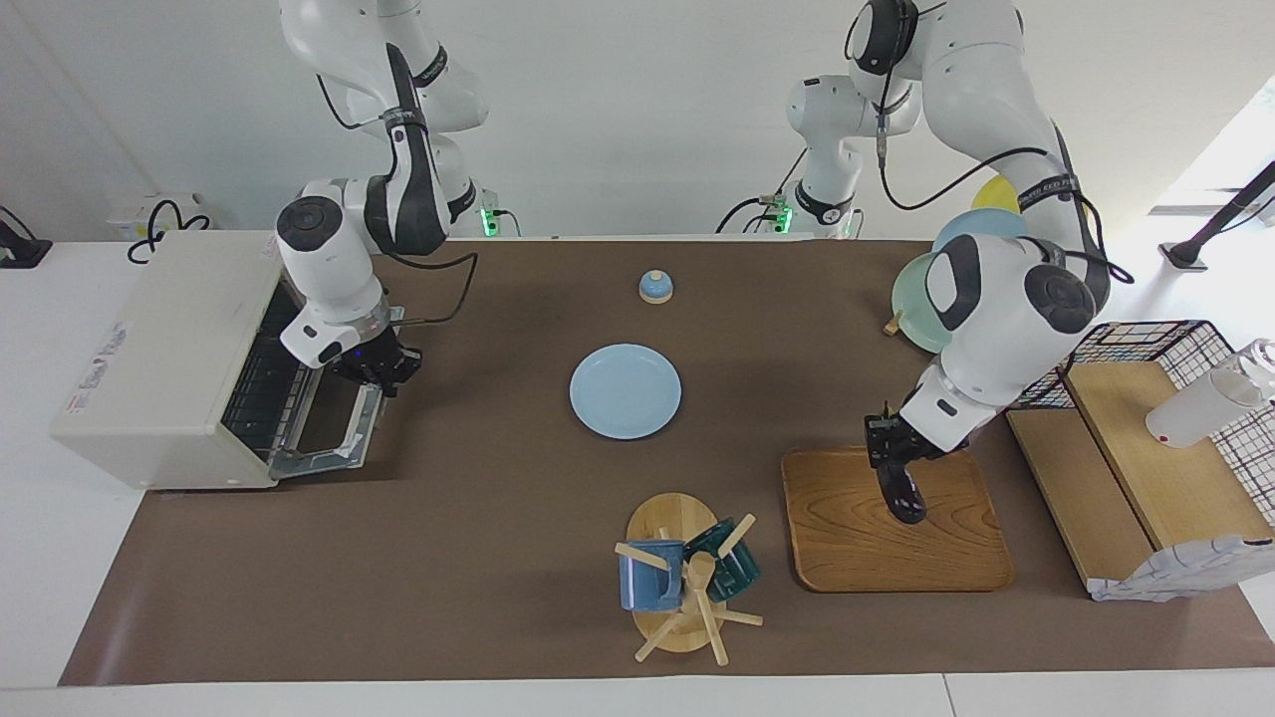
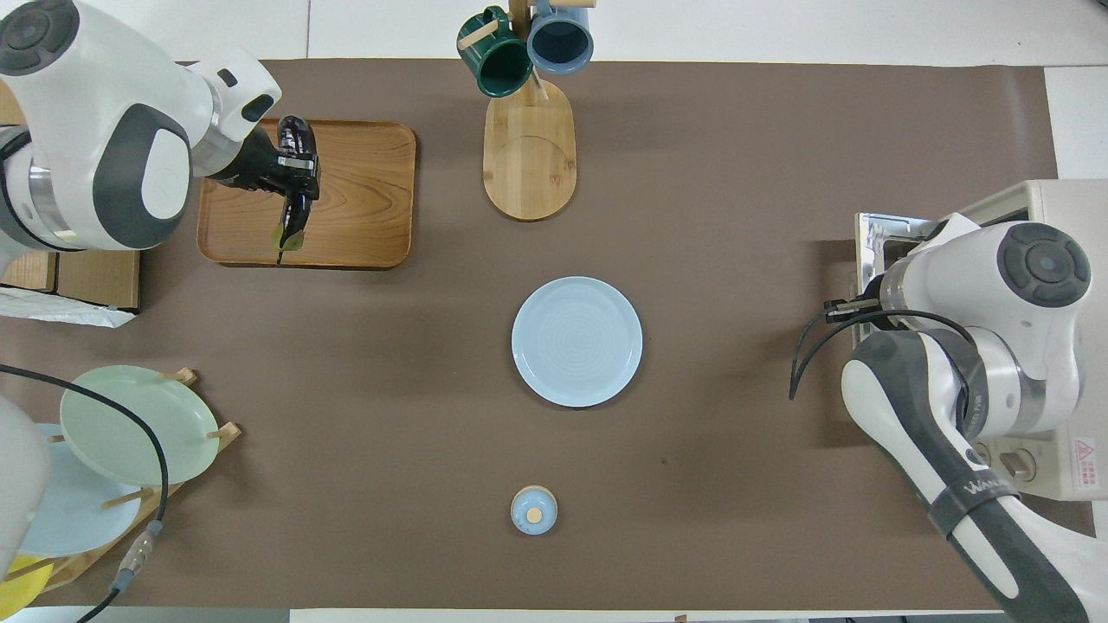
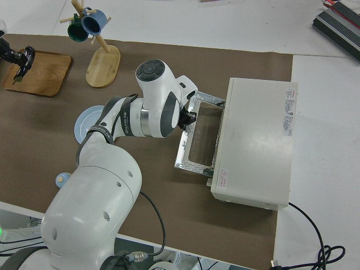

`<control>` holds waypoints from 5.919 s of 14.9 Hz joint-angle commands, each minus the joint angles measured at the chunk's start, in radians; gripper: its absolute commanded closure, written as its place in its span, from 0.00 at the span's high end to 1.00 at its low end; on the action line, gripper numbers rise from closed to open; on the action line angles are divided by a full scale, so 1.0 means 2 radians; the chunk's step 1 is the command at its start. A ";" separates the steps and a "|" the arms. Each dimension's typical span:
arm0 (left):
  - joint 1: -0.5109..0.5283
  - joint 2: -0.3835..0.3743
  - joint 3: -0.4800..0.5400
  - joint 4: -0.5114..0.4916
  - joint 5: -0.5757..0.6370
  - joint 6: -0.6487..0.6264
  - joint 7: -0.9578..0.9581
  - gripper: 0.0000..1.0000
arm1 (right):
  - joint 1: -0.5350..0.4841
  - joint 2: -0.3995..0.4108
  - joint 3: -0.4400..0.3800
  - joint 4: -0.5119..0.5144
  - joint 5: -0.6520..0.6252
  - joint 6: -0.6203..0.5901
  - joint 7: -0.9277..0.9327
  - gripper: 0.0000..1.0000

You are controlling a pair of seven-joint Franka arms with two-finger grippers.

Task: Put eggplant into oven
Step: 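Pull the oven door open with the right gripper while the left gripper lifts the eggplant, then pass the eggplant from the left gripper to the right gripper, then carry the eggplant toward the oven with the right gripper while the left gripper retracts, then insert the eggplant into the oven and open the right gripper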

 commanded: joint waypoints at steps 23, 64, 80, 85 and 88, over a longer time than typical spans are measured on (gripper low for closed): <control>-0.288 -0.017 0.005 -0.184 -0.026 0.212 -0.242 0.00 | 0.059 -0.008 -0.007 0.073 0.028 -0.107 0.030 1.00; 0.025 -0.200 0.010 -0.069 0.070 -0.185 0.012 1.00 | 0.332 0.240 -0.002 0.388 -0.043 -0.229 0.321 0.00; 0.028 -0.253 0.006 -0.164 0.043 -0.131 0.003 1.00 | 0.041 -0.066 -0.005 0.034 -0.071 -0.190 -0.033 0.00; 0.028 -0.238 0.005 -0.135 0.034 -0.129 0.006 1.00 | -0.029 -0.075 -0.005 -0.005 -0.080 -0.118 -0.128 0.00; 0.028 -0.240 0.006 -0.137 0.034 -0.133 0.017 1.00 | -0.043 -0.087 -0.005 -0.046 -0.080 -0.069 -0.130 0.00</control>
